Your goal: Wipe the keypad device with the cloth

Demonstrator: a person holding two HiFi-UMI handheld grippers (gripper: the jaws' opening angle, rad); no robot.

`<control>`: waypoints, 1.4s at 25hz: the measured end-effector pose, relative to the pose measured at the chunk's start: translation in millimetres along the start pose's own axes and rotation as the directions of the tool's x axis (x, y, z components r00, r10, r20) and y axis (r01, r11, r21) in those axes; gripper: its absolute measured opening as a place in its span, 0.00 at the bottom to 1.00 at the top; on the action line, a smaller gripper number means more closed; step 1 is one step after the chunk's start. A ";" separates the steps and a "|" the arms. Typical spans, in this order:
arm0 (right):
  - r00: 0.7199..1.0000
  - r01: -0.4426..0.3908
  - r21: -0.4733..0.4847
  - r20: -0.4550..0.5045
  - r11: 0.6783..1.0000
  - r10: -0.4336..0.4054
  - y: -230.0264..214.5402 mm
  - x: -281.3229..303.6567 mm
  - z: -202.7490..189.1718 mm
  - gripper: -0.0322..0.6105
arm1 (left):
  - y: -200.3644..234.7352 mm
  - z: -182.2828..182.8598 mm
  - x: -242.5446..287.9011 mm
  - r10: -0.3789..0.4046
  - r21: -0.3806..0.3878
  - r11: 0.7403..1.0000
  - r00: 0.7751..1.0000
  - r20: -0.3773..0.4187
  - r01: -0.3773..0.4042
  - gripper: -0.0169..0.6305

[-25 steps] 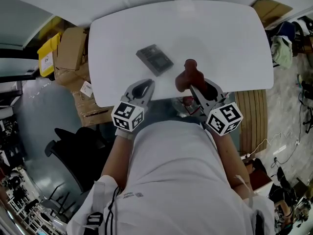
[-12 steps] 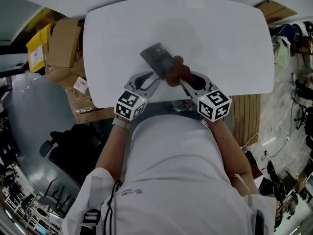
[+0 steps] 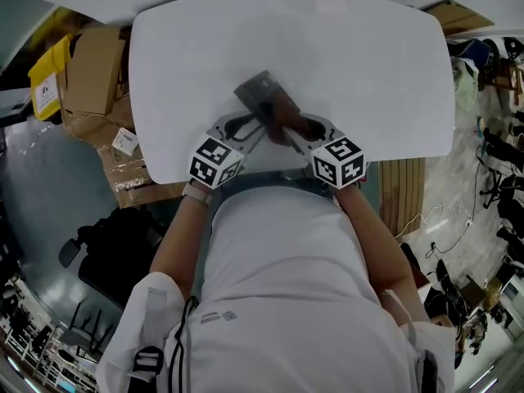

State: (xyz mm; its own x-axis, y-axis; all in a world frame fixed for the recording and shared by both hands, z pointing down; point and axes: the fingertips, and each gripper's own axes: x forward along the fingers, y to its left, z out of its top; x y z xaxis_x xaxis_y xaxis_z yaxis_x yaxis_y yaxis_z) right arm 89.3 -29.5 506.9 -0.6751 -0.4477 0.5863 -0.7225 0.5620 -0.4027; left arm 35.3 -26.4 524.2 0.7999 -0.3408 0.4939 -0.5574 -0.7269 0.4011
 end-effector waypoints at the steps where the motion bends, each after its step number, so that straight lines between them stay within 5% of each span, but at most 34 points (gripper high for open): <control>1: 1.000 -0.005 0.007 -0.006 1.000 0.005 0.1 3.7 -1.0 0.21 | 0.8 -0.5 2.0 -0.007 0.000 1.000 1.000 -0.004 0.007 0.21; 12: 1.000 -0.021 0.165 0.005 0.986 0.020 -5.5 28.2 -11.1 0.21 | 12.6 -2.9 5.7 -0.036 0.004 0.999 0.999 -0.002 0.036 0.12; 18: 0.998 0.030 0.257 0.041 0.966 -0.043 -27.8 32.6 -16.6 0.22 | 15.8 -2.0 6.5 -0.040 -0.030 0.999 0.999 0.016 0.040 0.09; 35: 0.981 0.159 0.264 0.064 0.951 -0.182 -85.0 46.3 -32.2 0.23 | 18.1 -3.4 5.5 -0.004 -0.040 0.999 1.000 0.028 0.005 0.07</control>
State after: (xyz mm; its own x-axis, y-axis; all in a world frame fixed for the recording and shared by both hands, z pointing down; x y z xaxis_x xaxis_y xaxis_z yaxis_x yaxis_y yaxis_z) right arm 124.3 -75.6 590.9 -0.5403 -0.5862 0.6037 -0.8342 0.2794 -0.4754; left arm 28.8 -39.4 536.8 0.8081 -0.3542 0.4707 -0.5617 -0.7041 0.4345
